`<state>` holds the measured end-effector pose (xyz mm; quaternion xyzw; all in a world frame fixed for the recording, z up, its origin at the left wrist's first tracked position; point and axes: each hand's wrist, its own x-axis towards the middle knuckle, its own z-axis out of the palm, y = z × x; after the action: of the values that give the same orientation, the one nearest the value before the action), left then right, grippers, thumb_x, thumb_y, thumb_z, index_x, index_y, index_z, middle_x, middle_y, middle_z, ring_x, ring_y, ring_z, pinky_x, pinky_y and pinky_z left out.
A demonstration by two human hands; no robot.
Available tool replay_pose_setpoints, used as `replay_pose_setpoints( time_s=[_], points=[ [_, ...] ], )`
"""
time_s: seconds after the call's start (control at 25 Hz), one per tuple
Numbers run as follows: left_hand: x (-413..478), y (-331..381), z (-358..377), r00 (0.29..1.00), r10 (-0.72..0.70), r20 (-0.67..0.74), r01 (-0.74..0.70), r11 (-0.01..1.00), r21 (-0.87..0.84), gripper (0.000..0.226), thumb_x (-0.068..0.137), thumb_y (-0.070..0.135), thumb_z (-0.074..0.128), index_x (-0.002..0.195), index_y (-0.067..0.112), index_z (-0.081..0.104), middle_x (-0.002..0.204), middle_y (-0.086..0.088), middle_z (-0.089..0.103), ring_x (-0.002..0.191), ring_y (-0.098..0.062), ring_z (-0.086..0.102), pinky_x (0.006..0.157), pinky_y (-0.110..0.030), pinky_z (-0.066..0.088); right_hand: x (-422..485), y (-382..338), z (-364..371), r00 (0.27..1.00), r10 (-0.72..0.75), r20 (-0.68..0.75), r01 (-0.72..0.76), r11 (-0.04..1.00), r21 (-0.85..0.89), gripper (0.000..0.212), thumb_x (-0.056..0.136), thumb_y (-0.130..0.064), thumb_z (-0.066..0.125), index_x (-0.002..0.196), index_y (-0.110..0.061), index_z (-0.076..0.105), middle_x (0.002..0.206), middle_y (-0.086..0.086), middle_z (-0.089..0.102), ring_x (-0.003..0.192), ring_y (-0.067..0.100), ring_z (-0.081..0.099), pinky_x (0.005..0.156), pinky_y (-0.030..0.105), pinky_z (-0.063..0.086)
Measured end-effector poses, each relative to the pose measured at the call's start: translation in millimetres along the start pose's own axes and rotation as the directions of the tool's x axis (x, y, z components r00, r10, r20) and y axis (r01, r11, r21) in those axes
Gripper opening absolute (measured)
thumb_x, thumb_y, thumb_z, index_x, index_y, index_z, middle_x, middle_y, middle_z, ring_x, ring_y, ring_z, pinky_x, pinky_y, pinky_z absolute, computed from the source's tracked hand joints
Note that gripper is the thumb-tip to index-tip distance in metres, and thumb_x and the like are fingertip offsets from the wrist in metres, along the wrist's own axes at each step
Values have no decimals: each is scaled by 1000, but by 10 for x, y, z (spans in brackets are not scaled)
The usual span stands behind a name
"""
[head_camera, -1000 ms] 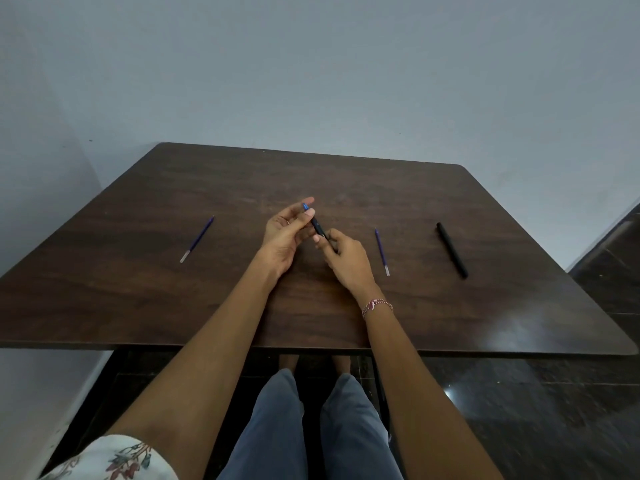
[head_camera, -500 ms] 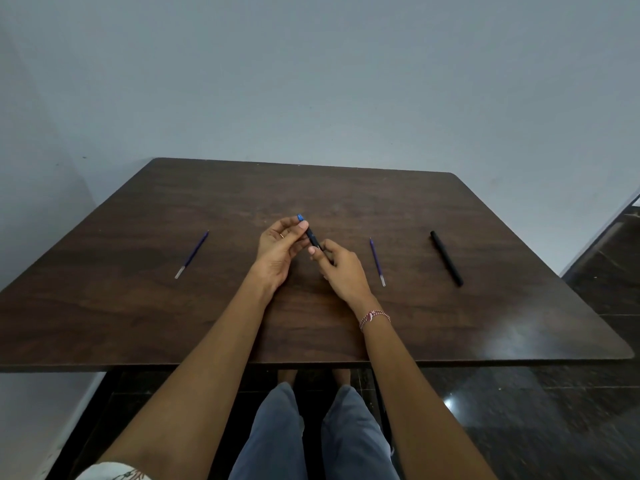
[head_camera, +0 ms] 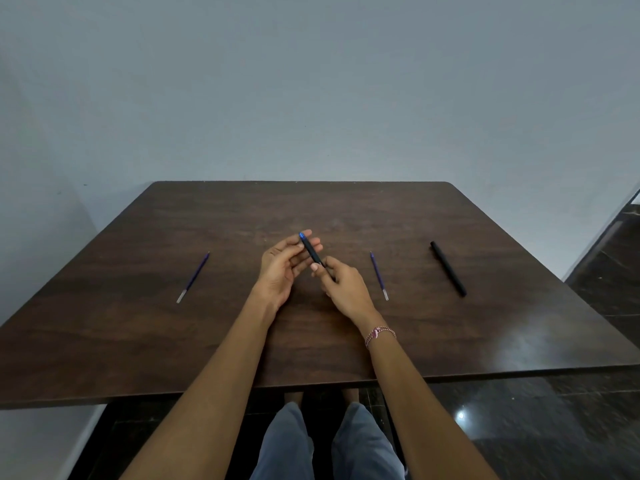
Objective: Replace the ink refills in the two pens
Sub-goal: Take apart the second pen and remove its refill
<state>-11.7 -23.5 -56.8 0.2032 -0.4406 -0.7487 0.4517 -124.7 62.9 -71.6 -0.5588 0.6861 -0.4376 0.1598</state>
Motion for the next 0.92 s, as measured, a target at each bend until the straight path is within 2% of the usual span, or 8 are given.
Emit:
replay_pose_setpoints(
  time_s=[0.12,0.28,0.4,0.48,0.6,0.76,0.92],
  points=[
    [-20,2,7,997,50,-54,-48,998,30,20,86,-5,57,95,9,68,84,-6,75,81,-16,72,66,-22,57,-9,-8,-7,1000,-7,-1,7,1000,26,27,95,-49,45,76,-31,53,55,-5,50,51,14,45,60,39,47],
    [-32,5,19,990,89,-109,-86,996,37,18,82,-4,63,89,13,65,73,4,71,70,-9,68,60,-19,55,-28,-25,-13,1000,-20,22,19,999,45,26,95,-47,47,77,-30,54,52,-8,50,49,9,44,60,36,46],
    [-24,18,0,997,44,-57,-44,999,-3,19,90,7,56,105,12,66,94,-5,73,89,-16,70,69,-24,57,-28,-39,-23,1000,-18,24,17,999,51,24,95,-46,49,75,-33,53,54,-6,52,52,12,47,63,39,48],
    [-23,23,-20,1000,9,-10,-9,1000,-11,28,93,4,45,112,10,65,105,-11,72,101,-20,68,73,-25,57,-29,-46,-26,999,-20,32,18,999,51,23,96,-45,48,76,-33,53,56,-5,52,52,12,47,64,39,48],
    [-31,17,-9,1000,5,-9,-5,1000,19,28,91,-3,46,105,9,67,94,-9,75,91,-19,71,68,-24,57,-28,-42,-24,999,-24,32,22,998,53,23,96,-45,48,77,-32,53,55,-4,53,50,9,48,63,38,48],
    [-22,9,21,998,41,-47,-38,998,56,21,86,-5,57,97,10,67,79,3,72,75,-9,68,59,-20,55,-29,-33,-32,998,-24,49,21,997,71,26,96,-46,46,82,-27,56,52,-7,53,48,0,49,62,26,44],
    [-8,-8,23,996,50,-78,-46,998,53,14,86,2,60,88,13,68,79,5,70,71,-8,64,56,-21,53,-31,-29,-38,998,-30,63,25,997,72,27,96,-46,48,86,-23,59,53,-8,54,50,-1,51,61,21,43]
  ],
)
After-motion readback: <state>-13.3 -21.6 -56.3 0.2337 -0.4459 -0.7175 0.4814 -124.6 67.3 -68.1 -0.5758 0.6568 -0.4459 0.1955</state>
